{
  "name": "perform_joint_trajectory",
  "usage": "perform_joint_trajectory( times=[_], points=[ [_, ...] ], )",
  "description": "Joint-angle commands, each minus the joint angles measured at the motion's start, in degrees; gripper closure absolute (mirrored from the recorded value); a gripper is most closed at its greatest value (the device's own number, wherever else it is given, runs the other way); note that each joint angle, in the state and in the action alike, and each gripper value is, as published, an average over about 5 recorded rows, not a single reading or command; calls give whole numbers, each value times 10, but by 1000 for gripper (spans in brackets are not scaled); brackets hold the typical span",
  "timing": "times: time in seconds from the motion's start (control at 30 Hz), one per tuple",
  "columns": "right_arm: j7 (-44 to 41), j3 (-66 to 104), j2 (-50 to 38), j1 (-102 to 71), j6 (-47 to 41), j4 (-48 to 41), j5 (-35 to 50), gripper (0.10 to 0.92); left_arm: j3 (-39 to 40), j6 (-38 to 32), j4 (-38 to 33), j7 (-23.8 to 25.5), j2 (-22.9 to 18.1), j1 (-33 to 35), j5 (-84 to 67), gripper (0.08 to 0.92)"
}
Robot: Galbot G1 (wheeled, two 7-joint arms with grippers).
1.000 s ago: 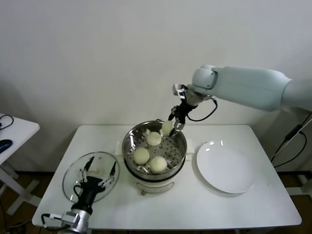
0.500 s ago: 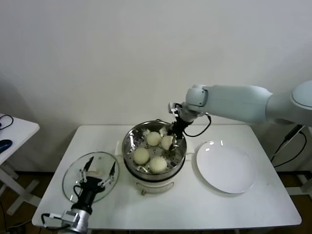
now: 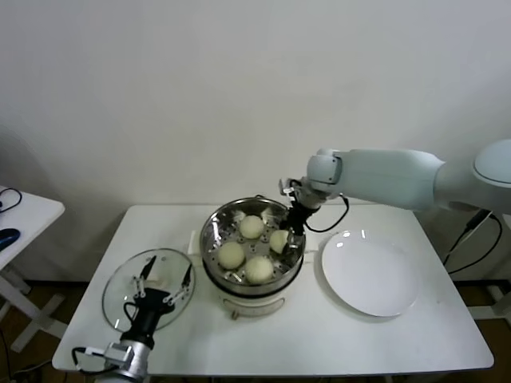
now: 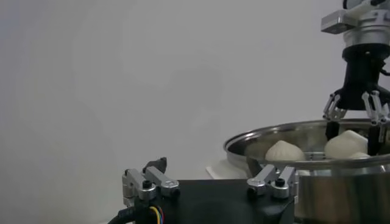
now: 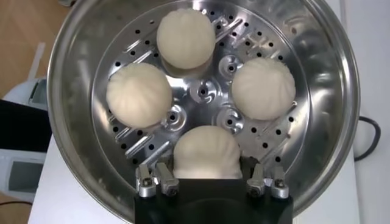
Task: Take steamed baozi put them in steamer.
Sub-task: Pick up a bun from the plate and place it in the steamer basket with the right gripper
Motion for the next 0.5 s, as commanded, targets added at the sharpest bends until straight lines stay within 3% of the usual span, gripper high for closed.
perform_joint_trajectory(
  times=[0.03,0.23,0.5],
  points=[
    [2,-2,-1,-5,0,0,-5,330,-1,-1,1,0,1,-1,0,177],
    [8,1,1,-6,2,-1,-5,325,1,1,1,1,0,-3,0,177],
    [8,13,0,-7,6,-3,-2,206,-1,-1,2,0,0,-1,0,177]
  ],
)
